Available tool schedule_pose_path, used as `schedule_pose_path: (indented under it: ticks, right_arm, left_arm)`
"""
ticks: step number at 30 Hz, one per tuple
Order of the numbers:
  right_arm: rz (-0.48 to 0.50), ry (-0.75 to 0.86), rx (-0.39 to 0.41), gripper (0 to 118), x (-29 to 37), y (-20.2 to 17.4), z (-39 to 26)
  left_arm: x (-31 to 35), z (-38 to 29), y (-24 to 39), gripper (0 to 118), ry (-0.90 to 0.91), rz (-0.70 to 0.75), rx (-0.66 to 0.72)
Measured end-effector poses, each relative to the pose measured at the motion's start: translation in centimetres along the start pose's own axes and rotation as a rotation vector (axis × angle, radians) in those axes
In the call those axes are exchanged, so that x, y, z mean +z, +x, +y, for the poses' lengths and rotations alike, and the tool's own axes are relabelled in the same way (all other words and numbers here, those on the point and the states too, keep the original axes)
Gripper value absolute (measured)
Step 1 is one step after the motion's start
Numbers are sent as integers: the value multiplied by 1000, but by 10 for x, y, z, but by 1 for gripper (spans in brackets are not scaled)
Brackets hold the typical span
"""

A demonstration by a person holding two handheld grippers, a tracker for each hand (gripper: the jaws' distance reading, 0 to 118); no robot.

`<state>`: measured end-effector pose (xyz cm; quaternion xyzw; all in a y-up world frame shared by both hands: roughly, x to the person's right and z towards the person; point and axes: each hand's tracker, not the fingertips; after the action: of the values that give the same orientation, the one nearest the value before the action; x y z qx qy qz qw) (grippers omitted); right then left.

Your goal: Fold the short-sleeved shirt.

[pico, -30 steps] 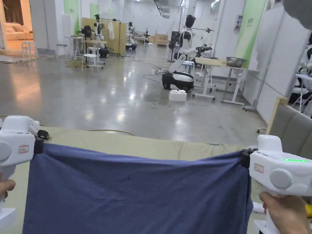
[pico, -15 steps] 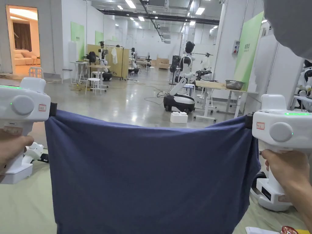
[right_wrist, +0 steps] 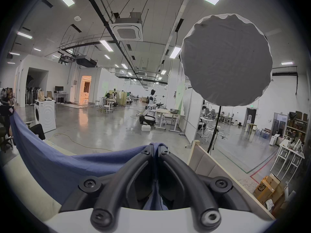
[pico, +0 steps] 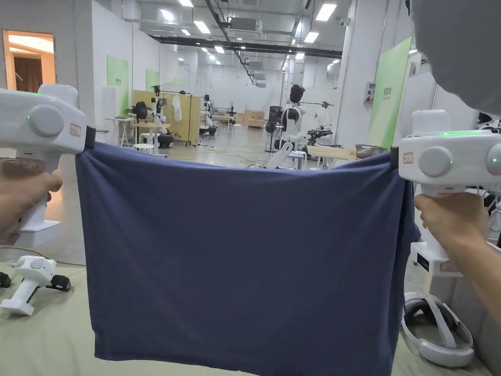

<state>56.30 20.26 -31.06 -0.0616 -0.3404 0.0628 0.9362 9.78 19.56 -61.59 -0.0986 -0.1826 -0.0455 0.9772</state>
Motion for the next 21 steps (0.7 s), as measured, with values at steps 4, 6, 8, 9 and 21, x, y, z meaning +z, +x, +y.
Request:
schedule_pose_path:
  ticks: [4,6,8,9,21]
  right_arm:
    - [-14,5,-10,5,-9,0,8]
    - [-18,17,-12,5,-6,0,6]
    - [-12,23,-7,5,-2,-1,-2]
    - [-11,24,-2,5,-1,-1,-7]
    - [32,-79,21,5,54,-7,-127]
  left_arm:
    - [-1,5,6,5,9,1,-1]
    - [-1,3,8,5,8,6,-13]
    - [-2,-4,9,5,1,3,-16]
    - [-2,-9,10,5,0,2,-17]
    - [24,-140,14,5,-97,-54,-30]
